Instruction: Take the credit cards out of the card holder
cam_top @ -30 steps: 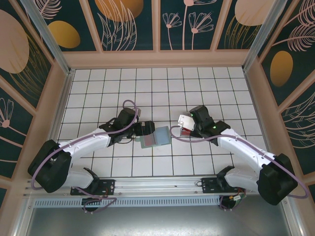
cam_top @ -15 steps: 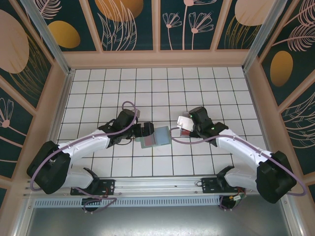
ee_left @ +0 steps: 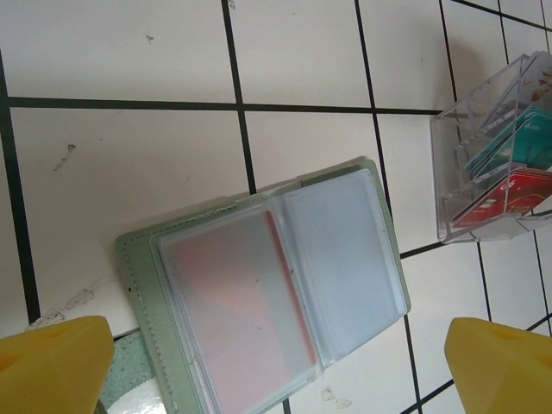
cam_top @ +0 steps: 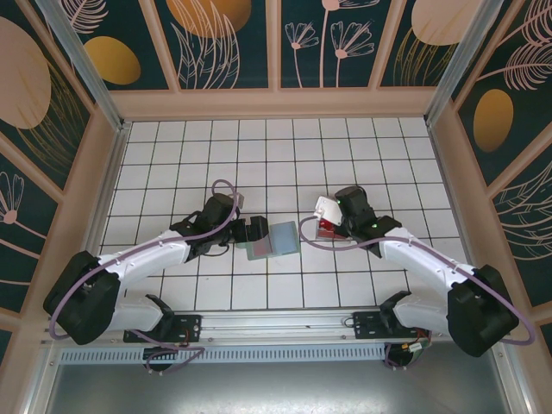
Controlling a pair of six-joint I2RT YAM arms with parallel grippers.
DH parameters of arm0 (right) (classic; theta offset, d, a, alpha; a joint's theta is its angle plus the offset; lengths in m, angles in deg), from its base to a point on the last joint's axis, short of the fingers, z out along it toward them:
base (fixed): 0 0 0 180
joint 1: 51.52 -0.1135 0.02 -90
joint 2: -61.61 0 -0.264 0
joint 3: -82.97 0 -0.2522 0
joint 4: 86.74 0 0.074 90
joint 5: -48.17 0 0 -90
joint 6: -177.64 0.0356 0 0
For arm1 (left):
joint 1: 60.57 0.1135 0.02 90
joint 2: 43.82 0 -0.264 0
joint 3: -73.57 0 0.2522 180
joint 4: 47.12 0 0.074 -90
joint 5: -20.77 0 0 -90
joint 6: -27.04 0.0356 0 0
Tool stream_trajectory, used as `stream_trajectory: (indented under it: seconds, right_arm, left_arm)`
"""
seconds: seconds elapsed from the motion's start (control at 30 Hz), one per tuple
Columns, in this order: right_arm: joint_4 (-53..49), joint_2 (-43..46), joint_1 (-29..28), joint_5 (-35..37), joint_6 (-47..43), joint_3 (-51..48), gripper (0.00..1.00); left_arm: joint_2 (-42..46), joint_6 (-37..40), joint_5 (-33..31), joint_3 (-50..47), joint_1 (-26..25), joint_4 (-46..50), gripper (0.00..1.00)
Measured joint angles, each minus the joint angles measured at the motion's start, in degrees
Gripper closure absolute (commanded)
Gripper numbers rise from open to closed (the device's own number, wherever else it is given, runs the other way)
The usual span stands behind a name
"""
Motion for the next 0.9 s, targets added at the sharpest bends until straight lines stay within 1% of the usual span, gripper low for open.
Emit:
stream_trajectory:
  seconds: [0.03,0.07,0.1,0.17,0.2,0.37,0.5,0.57,0.63,0.67,0.73,0.8,0.9]
  right_arm:
    - [-0.39,0.0,0.0,-0.31,1.29,0.83,0.64]
    - [-0.96,0.0,0.0,-0.94,3.1,2.03,0.74]
    - [-1.46,0.0,0.09,-1.66,5.46,3.43,0.81]
    - [-2.43,-0.02,0.2,-3.69,10.45,6.21,0.92]
    - [-2.97,-0.02,0.22,-5.11,14.32,7.91,0.95]
    - [-3.72,-0.02,0.17,-12.68,31.19,11.96,1.0]
    - [-4.24,-0.52,-1.27,-16.72,44.61,11.96,1.0]
    - [-4.24,-1.57,-2.69,-17.79,50.71,11.96,1.0]
    - [-4.26,-3.28,-4.22,-18.29,56.04,11.91,1.0]
    - [-4.24,-4.39,-5.2,-18.4,58.8,11.82,1.0]
    - [-3.96,-6.25,-7.02,-18.93,62.99,11.06,1.0]
    - [-3.37,-8.17,-8.9,-19.5,67.47,9.29,1.0]
    - [-2.16,-10.51,-10.54,-20.63,72.65,6.58,1.0]
  left_arm:
    - [0.09,0.0,0.0,-0.02,0.0,0.0,0.02]
    - [0.17,0.0,0.0,-0.11,0.0,0.0,0.02]
    - [0.24,-0.02,0.0,-0.2,0.0,-0.02,0.02]
    - [0.26,-0.13,0.02,-0.28,0.0,0.0,0.01]
    - [0.26,-0.17,0.02,-0.33,0.0,0.0,0.02]
    - [0.33,-0.87,0.11,-0.85,0.0,-0.02,0.02]
    - [0.44,-2.56,0.85,-1.68,0.0,-0.02,0.11]
    - [0.44,-3.3,1.46,-1.88,0.0,0.0,0.16]
    - [0.44,-3.98,1.77,-1.88,0.0,0.0,0.24]
    - [0.44,-4.35,1.99,-1.88,0.0,-0.02,0.27]
    - [0.44,-4.81,2.38,-1.88,0.0,-0.02,0.28]
    - [0.42,-5.2,2.99,-1.88,0.0,-0.02,0.32]
    - [0.17,-5.6,3.41,-1.88,0.0,-0.02,0.33]
